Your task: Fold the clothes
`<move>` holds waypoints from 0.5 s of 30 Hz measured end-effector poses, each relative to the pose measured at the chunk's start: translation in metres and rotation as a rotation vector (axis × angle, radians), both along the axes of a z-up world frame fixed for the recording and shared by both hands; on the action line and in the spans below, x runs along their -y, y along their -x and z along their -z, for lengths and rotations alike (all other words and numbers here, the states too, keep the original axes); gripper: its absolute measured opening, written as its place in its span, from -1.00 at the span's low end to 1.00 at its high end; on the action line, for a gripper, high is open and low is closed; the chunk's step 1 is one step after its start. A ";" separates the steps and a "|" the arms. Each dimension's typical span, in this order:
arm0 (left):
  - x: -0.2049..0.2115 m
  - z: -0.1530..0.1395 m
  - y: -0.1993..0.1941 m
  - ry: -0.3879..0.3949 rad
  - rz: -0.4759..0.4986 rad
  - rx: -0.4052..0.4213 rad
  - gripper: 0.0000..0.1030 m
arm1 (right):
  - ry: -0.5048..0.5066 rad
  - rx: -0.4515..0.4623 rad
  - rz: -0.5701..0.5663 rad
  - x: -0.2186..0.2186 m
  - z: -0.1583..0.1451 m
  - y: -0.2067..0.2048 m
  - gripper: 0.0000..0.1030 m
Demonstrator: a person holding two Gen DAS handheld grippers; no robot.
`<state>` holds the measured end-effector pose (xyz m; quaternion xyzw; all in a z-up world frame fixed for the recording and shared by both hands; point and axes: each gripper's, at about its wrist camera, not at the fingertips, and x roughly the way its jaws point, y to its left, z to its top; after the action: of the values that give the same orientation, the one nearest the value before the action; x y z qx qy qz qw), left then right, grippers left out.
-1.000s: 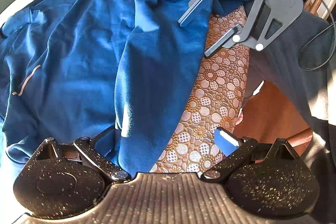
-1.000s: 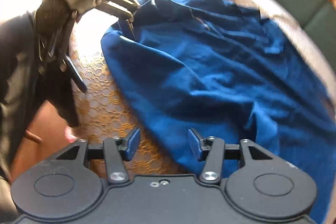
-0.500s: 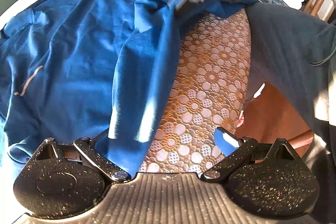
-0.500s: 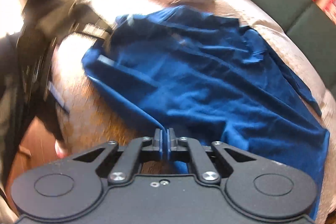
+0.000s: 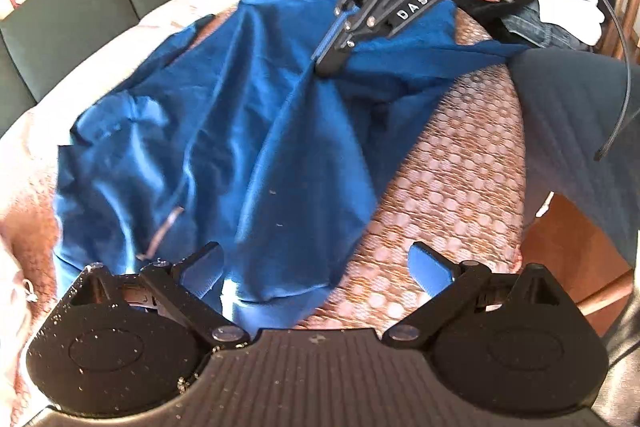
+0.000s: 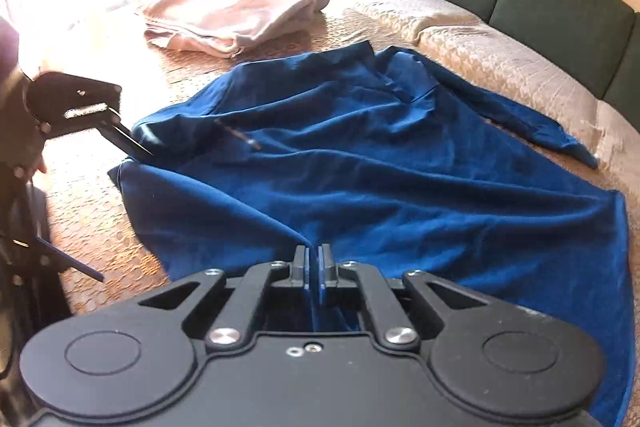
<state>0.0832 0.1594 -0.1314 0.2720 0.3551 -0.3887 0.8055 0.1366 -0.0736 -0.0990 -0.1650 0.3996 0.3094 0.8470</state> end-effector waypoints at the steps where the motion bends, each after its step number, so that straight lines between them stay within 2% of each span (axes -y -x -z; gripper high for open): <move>1: 0.000 -0.001 -0.004 -0.004 -0.001 -0.004 0.77 | -0.002 0.001 0.005 0.000 0.001 -0.003 1.00; 6: -0.005 -0.001 -0.034 0.029 -0.041 -0.088 0.50 | -0.021 -0.011 0.007 0.003 0.004 -0.006 1.00; 12: 0.012 0.001 -0.052 0.069 -0.034 -0.167 0.48 | -0.051 -0.015 -0.004 0.007 0.004 -0.002 1.00; 14: 0.018 0.001 -0.057 0.082 -0.030 -0.193 0.24 | -0.061 -0.017 -0.005 0.008 0.004 -0.001 1.00; 15: 0.021 0.002 -0.060 0.088 -0.028 -0.206 -0.09 | -0.064 -0.018 -0.004 0.008 0.004 0.000 1.00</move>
<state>0.1433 0.1387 -0.1332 0.1899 0.4221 -0.4184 0.7815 0.1366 -0.0819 -0.1034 -0.1359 0.3970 0.3250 0.8475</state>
